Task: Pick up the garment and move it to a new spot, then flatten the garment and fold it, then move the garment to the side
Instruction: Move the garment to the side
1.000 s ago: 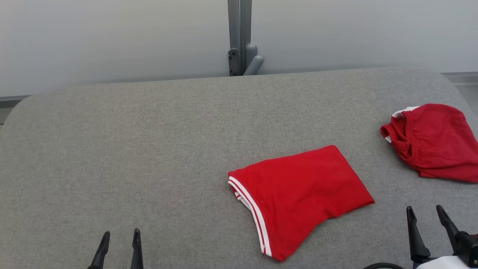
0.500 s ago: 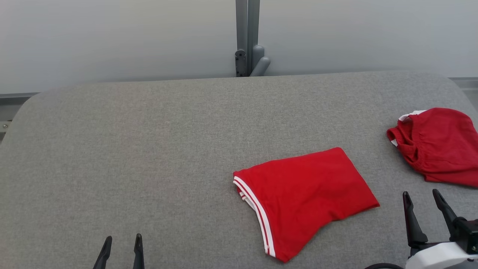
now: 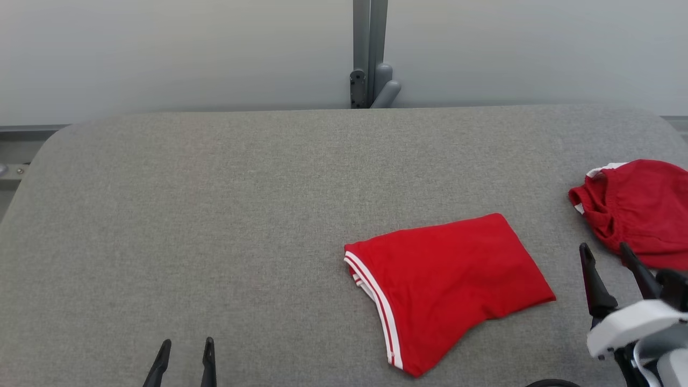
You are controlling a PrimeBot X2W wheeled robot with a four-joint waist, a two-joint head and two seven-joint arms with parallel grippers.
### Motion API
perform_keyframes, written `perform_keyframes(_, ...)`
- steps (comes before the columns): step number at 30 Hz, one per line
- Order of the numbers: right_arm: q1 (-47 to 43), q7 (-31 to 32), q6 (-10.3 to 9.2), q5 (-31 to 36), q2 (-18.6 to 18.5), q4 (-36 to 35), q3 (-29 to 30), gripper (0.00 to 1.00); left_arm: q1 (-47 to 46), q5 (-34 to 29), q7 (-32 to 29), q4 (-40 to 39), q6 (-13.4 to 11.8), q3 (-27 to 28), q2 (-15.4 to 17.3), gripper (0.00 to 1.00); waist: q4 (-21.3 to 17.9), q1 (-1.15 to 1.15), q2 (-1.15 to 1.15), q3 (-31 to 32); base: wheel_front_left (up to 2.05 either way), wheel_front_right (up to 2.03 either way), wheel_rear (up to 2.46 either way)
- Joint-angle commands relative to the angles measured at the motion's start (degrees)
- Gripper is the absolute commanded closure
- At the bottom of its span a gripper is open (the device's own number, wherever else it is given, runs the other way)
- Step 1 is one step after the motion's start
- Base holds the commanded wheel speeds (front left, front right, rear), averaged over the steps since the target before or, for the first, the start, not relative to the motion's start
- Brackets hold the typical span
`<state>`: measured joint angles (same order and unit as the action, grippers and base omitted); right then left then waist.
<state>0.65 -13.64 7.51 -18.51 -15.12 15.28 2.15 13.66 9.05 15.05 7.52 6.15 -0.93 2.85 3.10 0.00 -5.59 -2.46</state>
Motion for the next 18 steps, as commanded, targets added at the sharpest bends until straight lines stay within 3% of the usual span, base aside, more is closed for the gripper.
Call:
perform_keyframes(1,3.05,2.97,-0.06,-2.63,-2.03,0.96,-1.87,0.0,-0.57,-0.55,0.13,0.1,0.37,-0.39,0.11,0.0,0.66,0.0,0.0,-1.15,0.0,0.0,0.0)
perform_keyframes(9,16.88,25.56,-0.05,-12.88,-9.97,8.2,-14.35,0.0,-4.32,-0.25,0.13,0.98,0.55,-3.56,0.13,0.0,2.66,0.0,0.0,-6.07,0.0,0.0,0.0)
perform_keyframes(18,25.27,29.4,-0.05,-17.14,-8.09,21.3,-18.74,0.0,-7.83,0.63,0.13,1.61,-0.48,-6.04,0.13,0.0,5.04,0.0,0.0,-9.43,0.0,0.0,0.0)
